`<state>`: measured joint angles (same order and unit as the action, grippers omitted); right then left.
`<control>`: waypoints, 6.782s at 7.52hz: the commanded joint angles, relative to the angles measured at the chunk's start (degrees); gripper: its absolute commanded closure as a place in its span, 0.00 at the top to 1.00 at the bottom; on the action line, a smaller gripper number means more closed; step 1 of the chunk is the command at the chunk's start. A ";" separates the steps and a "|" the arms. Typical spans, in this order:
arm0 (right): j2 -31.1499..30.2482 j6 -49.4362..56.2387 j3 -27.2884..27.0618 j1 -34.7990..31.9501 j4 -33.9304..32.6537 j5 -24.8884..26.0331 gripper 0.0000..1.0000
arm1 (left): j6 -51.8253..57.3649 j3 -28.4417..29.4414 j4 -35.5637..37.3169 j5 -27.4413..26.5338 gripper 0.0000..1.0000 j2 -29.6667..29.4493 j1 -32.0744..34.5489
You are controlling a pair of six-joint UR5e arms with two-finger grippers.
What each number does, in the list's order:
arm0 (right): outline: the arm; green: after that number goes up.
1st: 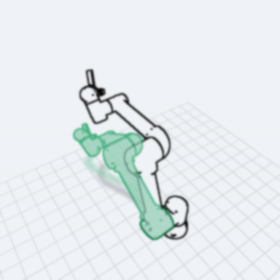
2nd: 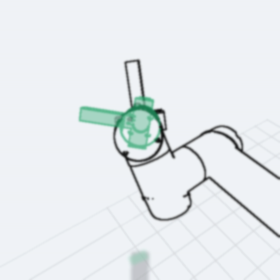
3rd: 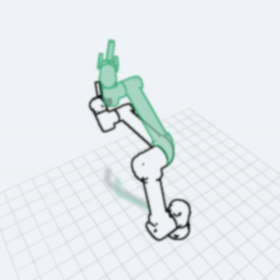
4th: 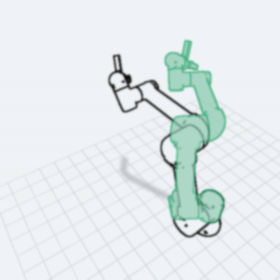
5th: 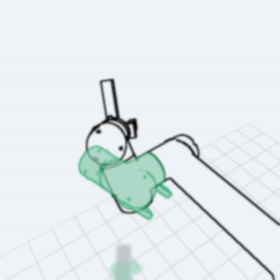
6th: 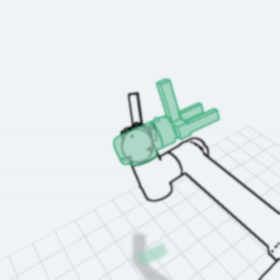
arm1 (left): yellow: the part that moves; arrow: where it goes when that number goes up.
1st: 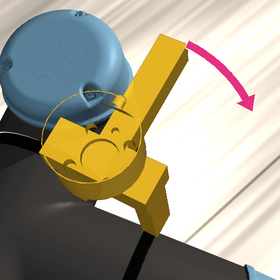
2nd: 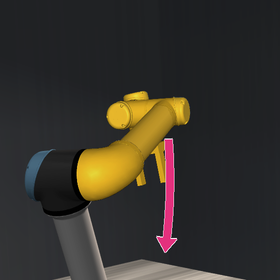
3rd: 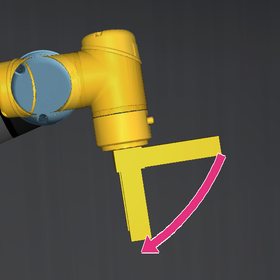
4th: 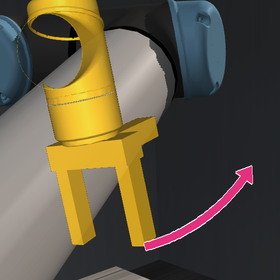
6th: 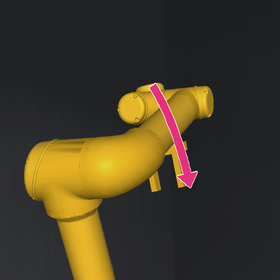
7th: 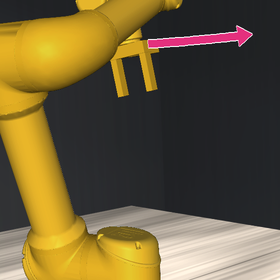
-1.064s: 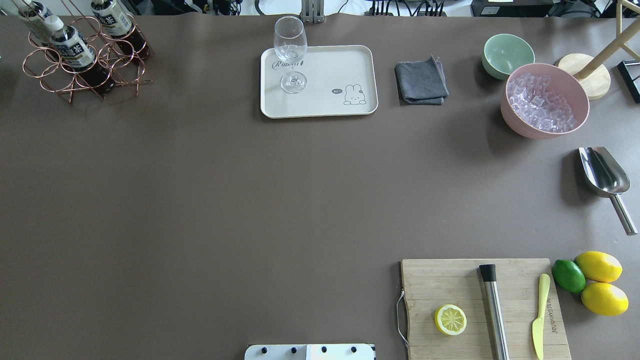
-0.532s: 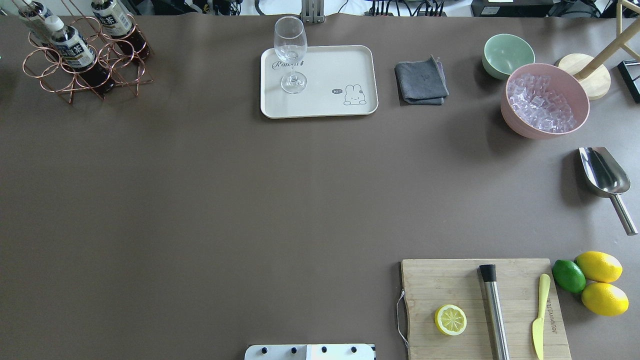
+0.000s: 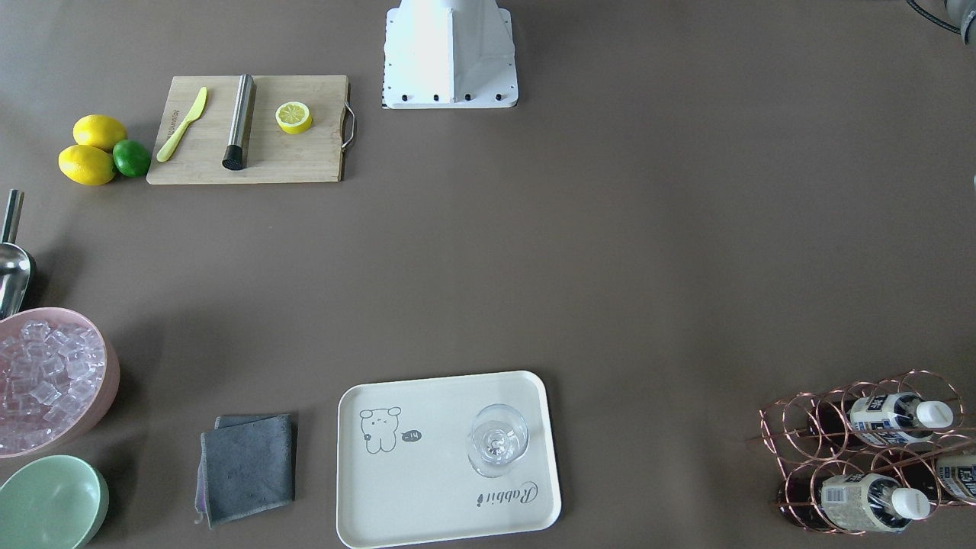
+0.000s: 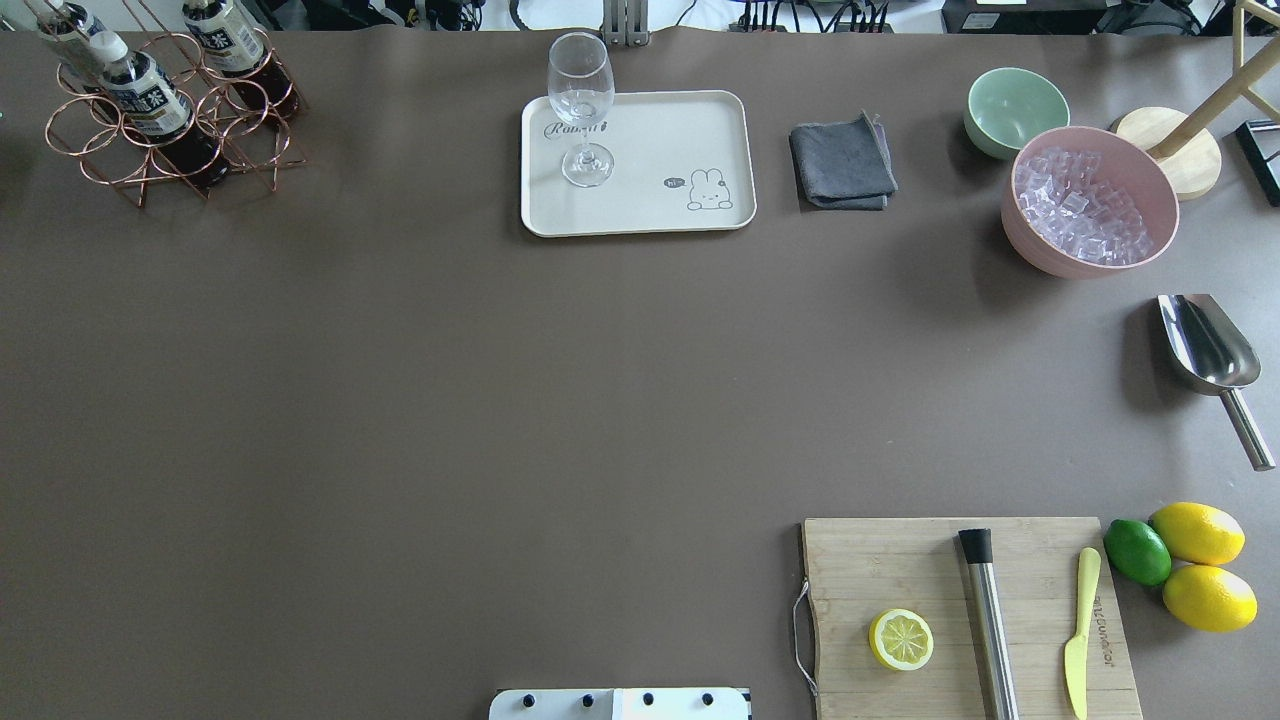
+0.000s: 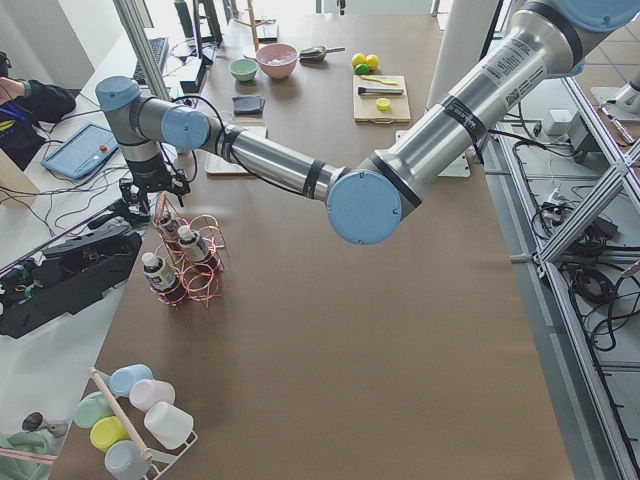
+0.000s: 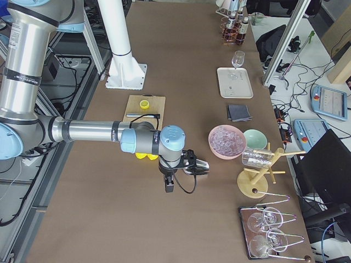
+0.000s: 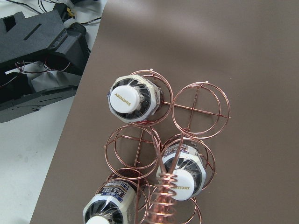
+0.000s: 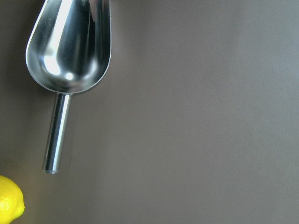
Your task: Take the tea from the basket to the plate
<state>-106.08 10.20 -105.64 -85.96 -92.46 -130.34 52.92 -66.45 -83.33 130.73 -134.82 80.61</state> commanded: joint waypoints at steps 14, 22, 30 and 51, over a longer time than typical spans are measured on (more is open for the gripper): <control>0.09 0.09 -0.09 0.00 0.00 0.00 0.99 | -2.01 -41.95 12.71 11.21 0.00 10.97 6.05; 2.46 -0.35 -2.10 -0.26 0.00 0.96 0.99 | -15.11 -61.61 25.85 18.57 0.00 17.07 2.03; 11.84 -10.40 -0.27 6.39 -0.62 -6.67 0.99 | -47.02 -57.48 1.35 3.15 0.00 6.94 -34.08; 60.03 -69.87 9.13 40.52 -15.29 -20.13 0.79 | -47.11 -47.37 -8.87 -0.13 0.00 3.86 -42.03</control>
<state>-46.55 -59.73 -97.18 -46.53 -107.77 -150.53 5.86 -113.64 -92.19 130.30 -131.04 38.54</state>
